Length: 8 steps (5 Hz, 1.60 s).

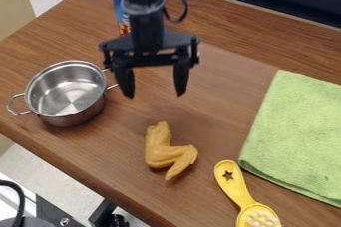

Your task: Put the yellow object inside the silver pan on the table

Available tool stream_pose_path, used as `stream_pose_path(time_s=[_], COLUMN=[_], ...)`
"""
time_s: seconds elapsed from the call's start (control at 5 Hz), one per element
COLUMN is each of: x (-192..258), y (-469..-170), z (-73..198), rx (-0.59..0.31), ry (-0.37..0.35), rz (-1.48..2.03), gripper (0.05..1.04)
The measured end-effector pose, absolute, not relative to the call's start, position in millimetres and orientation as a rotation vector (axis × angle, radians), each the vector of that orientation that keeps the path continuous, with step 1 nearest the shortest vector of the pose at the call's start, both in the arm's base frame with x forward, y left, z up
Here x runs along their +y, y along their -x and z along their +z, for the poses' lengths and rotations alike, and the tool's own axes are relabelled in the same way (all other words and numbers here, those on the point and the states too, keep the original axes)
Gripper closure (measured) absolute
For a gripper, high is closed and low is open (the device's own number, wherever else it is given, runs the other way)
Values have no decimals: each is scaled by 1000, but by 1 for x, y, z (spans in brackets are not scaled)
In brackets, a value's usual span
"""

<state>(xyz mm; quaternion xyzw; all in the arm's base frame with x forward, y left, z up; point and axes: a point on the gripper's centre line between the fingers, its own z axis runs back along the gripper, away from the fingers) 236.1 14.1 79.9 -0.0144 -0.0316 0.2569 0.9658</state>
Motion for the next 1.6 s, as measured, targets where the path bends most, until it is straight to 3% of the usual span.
stream_pose_path(time_s=[0.4, 0.6, 1.2, 1.4, 1.6], x=[1, -4, -1, 0, -2], y=[-219, -212, -215, -215, -216], z=[59, 54, 41, 37, 36], rx=[-60, -113, -167, -176, -176], ry=[45, 54, 38, 28, 16], rz=[479, 494, 561, 573, 610], gripper=[86, 86, 86, 133, 400])
